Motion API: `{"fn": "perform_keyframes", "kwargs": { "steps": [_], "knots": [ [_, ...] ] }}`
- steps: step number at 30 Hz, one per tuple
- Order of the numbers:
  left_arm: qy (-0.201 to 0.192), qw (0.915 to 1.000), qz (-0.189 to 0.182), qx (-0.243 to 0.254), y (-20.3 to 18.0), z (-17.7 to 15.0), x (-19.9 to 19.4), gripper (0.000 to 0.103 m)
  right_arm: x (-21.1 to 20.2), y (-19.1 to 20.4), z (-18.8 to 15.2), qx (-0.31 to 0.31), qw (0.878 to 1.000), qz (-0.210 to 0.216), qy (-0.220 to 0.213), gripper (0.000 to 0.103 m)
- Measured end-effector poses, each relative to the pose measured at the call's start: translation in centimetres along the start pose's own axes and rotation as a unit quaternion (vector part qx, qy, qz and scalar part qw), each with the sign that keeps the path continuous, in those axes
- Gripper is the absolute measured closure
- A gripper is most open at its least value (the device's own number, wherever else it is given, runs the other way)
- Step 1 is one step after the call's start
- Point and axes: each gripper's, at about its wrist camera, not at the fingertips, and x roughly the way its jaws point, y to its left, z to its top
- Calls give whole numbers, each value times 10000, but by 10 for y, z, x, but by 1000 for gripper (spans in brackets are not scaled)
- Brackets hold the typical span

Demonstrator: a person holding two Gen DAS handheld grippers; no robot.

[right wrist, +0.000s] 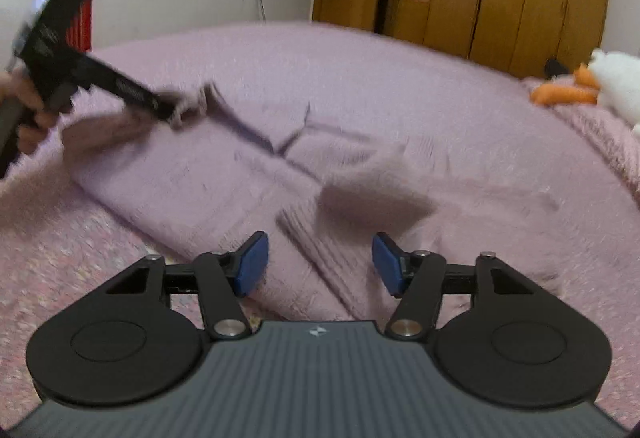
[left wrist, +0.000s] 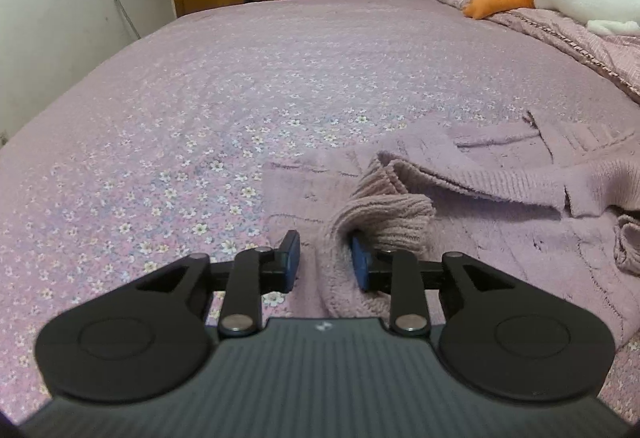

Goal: Fold small clothes

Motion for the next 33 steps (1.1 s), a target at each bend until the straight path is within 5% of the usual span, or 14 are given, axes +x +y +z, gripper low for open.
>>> {"fn": "perform_keyframes", "kwargs": {
  "steps": [2, 5, 8, 11, 12, 13, 21, 26, 33],
  "knots": [
    [-7, 10000, 7, 17, 2, 2, 2, 65, 8, -3, -1, 44, 9999, -109, -18, 51],
    [-61, 9999, -75, -73, 7, 4, 2, 62, 12, -6, 2, -69, 9995, -304, 56, 83],
    [-99, 9990, -409, -162, 9, 4, 3, 62, 13, -26, 12, 330, 9990, -98, 273, 93],
    [-123, 9980, -604, -122, 5, 3, 5, 65, 6, -50, 26, 638, 9976, -93, 262, 94],
    [-157, 9979, -621, -92, 3, 4, 4, 84, 3, -56, 30, 628, 9977, -147, 211, 94],
    [-159, 9979, -622, -61, 2, 5, 4, 90, -1, -65, 35, 659, 9976, -182, 150, 94],
    [-565, 9983, -102, -67, 13, 36, 8, 92, 8, -154, 49, 1289, 9884, -797, -135, 94],
    [-426, 9985, 195, -294, 27, 43, 33, 92, 37, -170, 47, 1323, 9874, -872, -12, 94],
    [-156, 9976, -214, -632, 40, 41, 29, 86, 80, -165, 27, 1320, 9866, -851, 447, 94]
  ]
}}
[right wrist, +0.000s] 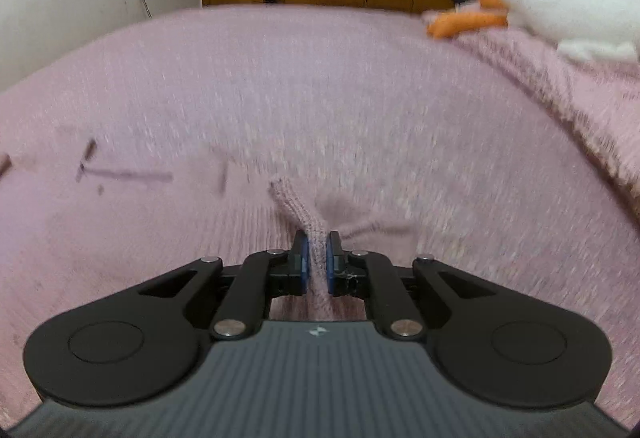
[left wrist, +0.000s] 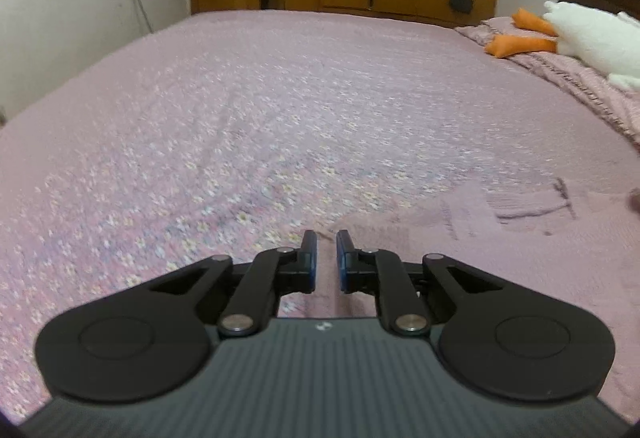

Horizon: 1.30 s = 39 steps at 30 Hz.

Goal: Fold small clothes

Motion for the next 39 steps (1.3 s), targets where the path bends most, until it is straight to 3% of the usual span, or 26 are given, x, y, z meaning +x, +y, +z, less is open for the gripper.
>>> {"fn": "perform_keyframes", "kwargs": {
  "steps": [4, 7, 9, 12, 13, 14, 16, 19, 22, 27, 32, 35, 39],
  "knots": [
    [39, 9997, -243, 80, -9, -2, -11, 57, 2, -6, -7, 299, 9995, 109, -71, 94],
    [12, 9989, -283, 361, -24, -3, -14, 44, 3, -7, -9, 355, 9992, 114, -109, 94],
    [99, 9985, -248, 486, -33, -5, -9, 42, -1, -6, -13, 430, 9989, 118, -156, 94],
    [262, 9976, 59, 643, -41, -11, 5, 47, 0, -8, -12, 454, 9986, 77, -253, 94],
    [258, 9970, 218, 698, -42, -12, 8, 88, -5, -6, -12, 442, 9985, 73, -313, 94],
    [301, 9965, 281, 726, -42, -13, 11, 90, -10, -6, -10, 435, 9982, 106, -397, 94],
    [130, 9976, 250, 637, -41, -13, 4, 90, -24, -11, -7, 539, 9963, 184, -636, 94],
    [-293, 9950, 361, 885, -45, -7, -14, 90, -39, -24, 5, 677, 9930, 289, -920, 94],
    [-472, 9945, 500, 797, -38, 4, -17, 91, -31, -30, 13, 623, 9947, 164, -796, 94],
    [-299, 9963, 652, 479, -28, 2, 8, 91, 6, -31, -1, 527, 9985, -29, -168, 94],
    [-87, 9926, 871, 840, -36, -10, 36, 91, 9, -45, -5, 812, 9963, 223, -179, 93],
    [-91, 9930, 875, 784, -32, -12, 43, 89, 9, -48, -1, 786, 9964, 292, -130, 91],
    [-66, 9939, 824, 732, -28, -11, 42, 85, 2, -66, -3, 1480, 9881, 384, -162, 78]
  ]
}}
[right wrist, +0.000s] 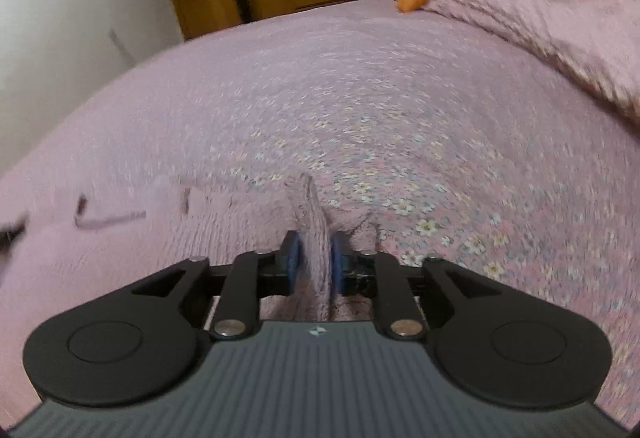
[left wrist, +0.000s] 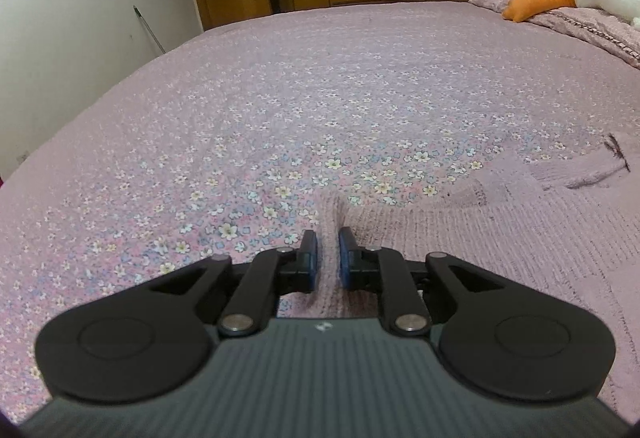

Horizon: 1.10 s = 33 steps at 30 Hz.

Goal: Fold small clothes

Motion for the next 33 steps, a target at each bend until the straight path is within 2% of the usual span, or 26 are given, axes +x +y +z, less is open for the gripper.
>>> {"fn": "perform_keyframes", "kwargs": {
  "steps": [2, 3, 4, 8, 11, 15, 18, 22, 26, 29, 33],
  "knots": [
    [45, 10000, 57, -44, 5, 3, -3, 74, -6, -4, 2, 110, 9999, -64, -70, 67],
    [69, 9999, 135, -71, 8, 5, -5, 66, -10, -3, 2, 95, 9997, -207, -116, 58],
    [101, 9997, 190, -90, 10, 7, -8, 65, -14, -4, 3, 81, 9993, -337, -160, 50],
    [236, 9995, 139, -170, 23, 12, -20, 64, -30, -9, 10, 161, 9990, -354, -201, 49],
    [294, 9992, 181, -218, 29, 15, -34, 67, -51, -2, 13, 123, 9993, -118, -324, 49],
    [220, 9989, -145, -391, 35, 14, -62, 66, -74, 17, 12, -45, 9986, 205, -487, 42],
    [185, 9985, -312, -410, 30, 10, -74, 62, -77, 32, 3, -280, 9981, 418, -346, 41],
    [242, 9983, -445, -280, 17, -5, -80, 62, -71, 47, -18, -509, 9973, 519, -79, 41],
    [448, 9977, -503, -72, 8, -19, -71, 62, -52, 49, -40, -625, 9975, 213, 249, 41],
    [677, 9969, -387, -62, 6, -31, -60, 60, -45, 49, -51, -866, 9962, 51, 122, 40],
    [666, 9961, -490, -303, 13, -35, -57, 60, -41, 50, -52, -794, 9967, 5, 158, 39]
  ]
}}
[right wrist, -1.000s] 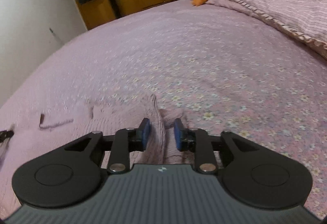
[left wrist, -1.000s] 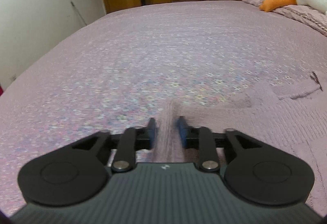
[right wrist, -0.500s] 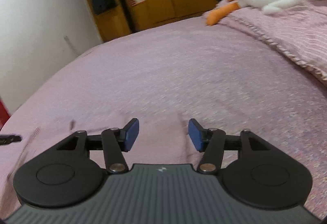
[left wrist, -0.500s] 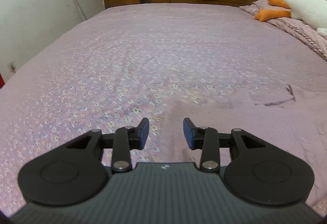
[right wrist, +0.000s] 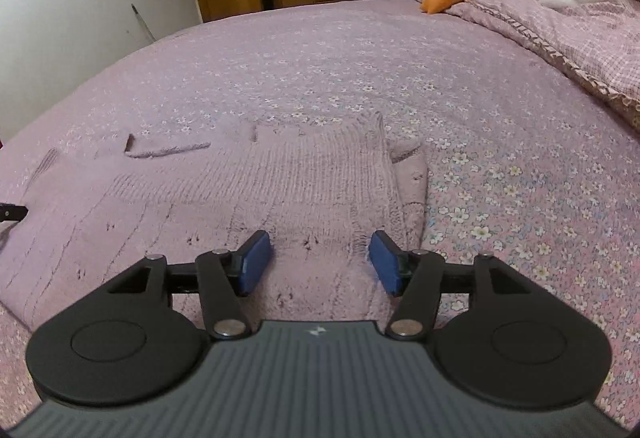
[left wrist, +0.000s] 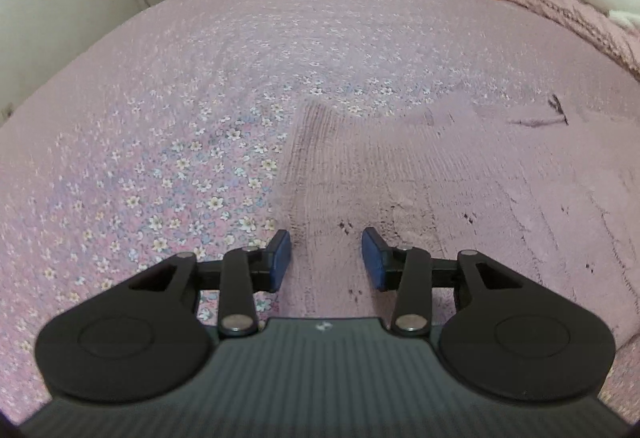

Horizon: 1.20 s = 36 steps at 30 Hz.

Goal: Fold small clothes

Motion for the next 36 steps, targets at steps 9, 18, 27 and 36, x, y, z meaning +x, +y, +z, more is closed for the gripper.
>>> {"fn": "perform_keyframes", "kwargs": {
  "steps": [9, 18, 27, 36],
  "knots": [
    [258, 9990, 175, -331, 19, 2, -32, 62, -38, -17, 14, 782, 9969, -8, -45, 27],
    [513, 9966, 224, -603, 18, -25, -84, 48, -67, -47, -6, 1481, 9871, 445, 404, 22],
    [804, 9939, 343, -676, 4, -51, -104, 48, -55, -54, -24, 1970, 9759, 615, 716, 20],
    [964, 9911, 543, -741, -8, -64, -102, 48, -40, -57, -30, 2109, 9697, 1108, 545, 0]
  ]
}}
